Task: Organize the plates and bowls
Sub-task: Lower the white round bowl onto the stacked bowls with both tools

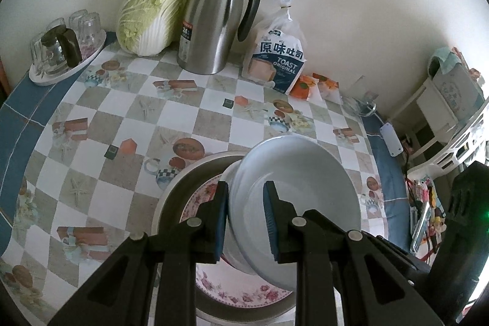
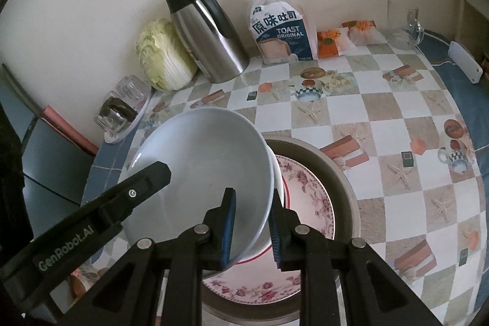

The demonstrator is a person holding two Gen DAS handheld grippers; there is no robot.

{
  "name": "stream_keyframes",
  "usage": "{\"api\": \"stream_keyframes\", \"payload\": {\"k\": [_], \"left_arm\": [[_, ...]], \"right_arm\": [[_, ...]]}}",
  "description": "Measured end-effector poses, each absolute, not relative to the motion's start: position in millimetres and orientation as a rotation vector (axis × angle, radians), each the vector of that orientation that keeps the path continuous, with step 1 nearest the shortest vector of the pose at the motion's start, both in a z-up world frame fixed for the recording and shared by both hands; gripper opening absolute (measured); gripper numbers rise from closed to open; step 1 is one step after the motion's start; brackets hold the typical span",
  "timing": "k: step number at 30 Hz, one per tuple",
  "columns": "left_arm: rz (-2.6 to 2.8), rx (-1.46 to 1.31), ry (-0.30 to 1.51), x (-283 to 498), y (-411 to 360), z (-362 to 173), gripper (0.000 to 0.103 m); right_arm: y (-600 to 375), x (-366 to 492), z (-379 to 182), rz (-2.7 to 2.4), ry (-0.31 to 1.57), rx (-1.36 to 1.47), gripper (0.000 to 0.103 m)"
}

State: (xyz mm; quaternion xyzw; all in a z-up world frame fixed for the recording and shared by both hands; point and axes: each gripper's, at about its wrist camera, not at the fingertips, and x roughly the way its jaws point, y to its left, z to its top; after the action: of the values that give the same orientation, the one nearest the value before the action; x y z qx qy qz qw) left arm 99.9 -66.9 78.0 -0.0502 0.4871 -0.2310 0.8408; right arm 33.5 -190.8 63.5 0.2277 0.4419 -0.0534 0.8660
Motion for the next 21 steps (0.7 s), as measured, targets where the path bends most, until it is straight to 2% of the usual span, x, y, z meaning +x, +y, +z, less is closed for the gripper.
{"api": "stream_keyframes", "payload": {"k": [5,10,15,21], "left_arm": [[-0.471,-0.113,1.026,103,-63,72,0.023],[-0.461,-0.119,1.034,105,-60,64,0.013],[-0.45,-0.117,1.023,106,-59,61,0.008],[-0.45,-0.127,1.014,107,-58,58,0.008]], "right_arm": [[-186,38,60,-0.116,0.939,0.451,0.024],[-181,40,58,-0.129,0.949,0.424,0.024],[-180,41,60,-0.149,0.943,0.401,0.025],[-179,41,61,-0.151,0.938,0.389,0.025]]}}
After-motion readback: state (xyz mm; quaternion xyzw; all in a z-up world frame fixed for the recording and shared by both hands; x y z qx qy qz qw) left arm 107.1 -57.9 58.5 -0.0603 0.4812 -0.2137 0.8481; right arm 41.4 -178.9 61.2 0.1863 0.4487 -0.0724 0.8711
